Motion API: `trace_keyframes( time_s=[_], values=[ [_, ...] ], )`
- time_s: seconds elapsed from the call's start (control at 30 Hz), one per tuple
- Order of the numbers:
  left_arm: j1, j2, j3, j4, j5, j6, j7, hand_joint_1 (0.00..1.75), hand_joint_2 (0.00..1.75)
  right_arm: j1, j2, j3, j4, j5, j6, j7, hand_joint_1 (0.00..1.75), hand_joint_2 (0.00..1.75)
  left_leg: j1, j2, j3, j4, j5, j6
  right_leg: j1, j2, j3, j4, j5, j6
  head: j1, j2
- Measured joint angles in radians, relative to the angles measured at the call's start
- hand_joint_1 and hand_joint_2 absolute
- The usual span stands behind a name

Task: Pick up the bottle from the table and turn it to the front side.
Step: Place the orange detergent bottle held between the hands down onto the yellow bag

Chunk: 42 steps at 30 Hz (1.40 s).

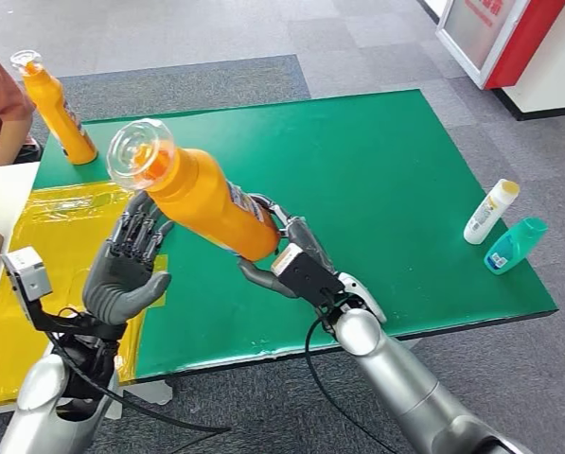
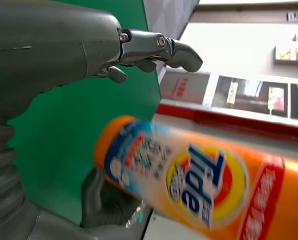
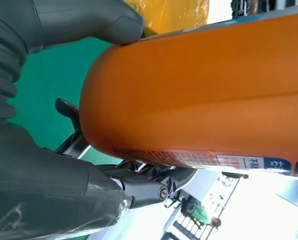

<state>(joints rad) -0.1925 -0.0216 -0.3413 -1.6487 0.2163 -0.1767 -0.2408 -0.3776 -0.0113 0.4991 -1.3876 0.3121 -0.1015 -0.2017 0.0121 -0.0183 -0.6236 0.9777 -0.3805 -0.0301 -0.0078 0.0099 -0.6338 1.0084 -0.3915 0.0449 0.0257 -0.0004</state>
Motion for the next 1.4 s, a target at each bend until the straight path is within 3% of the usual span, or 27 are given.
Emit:
trace_keyframes(
  time_s=[0.17,0.4,1.07,1.4],
  values=[
    [-0.032,-0.008,-0.111,-0.01,0.007,0.005,0.007,0.0,1.75,-0.027,0.01,0.003,0.037,0.015,-0.027,0.0,1.75,1.75,0.0,0.0,0.0,0.0,0.0,0.0,0.0,0.0,0.0,0.0,0.0,0.0,0.0,0.0],
    [-0.079,-0.016,-0.172,-0.01,0.002,0.04,0.025,0.0,1.75,-0.041,0.026,0.013,0.073,0.037,-0.046,-0.011,1.75,1.75,0.0,0.0,0.0,0.0,0.0,0.0,0.0,0.0,0.0,0.0,0.0,0.0,0.0,0.0],
    [-0.131,-0.014,-0.181,-0.047,-0.193,0.216,-0.004,0.0,1.75,-0.019,0.029,0.092,0.077,0.068,-0.03,-0.018,1.75,1.75,0.0,0.0,0.0,0.0,0.0,0.0,0.0,0.0,0.0,0.0,0.0,0.0,0.0,0.0],
    [-0.141,-0.014,-0.192,-0.053,-0.237,0.228,-0.003,0.0,1.75,-0.019,0.029,0.113,0.077,0.08,-0.02,-0.016,1.75,1.75,0.0,0.0,0.0,0.0,0.0,0.0,0.0,0.0,0.0,0.0,0.0,0.0,0.0,0.0]
  ],
)
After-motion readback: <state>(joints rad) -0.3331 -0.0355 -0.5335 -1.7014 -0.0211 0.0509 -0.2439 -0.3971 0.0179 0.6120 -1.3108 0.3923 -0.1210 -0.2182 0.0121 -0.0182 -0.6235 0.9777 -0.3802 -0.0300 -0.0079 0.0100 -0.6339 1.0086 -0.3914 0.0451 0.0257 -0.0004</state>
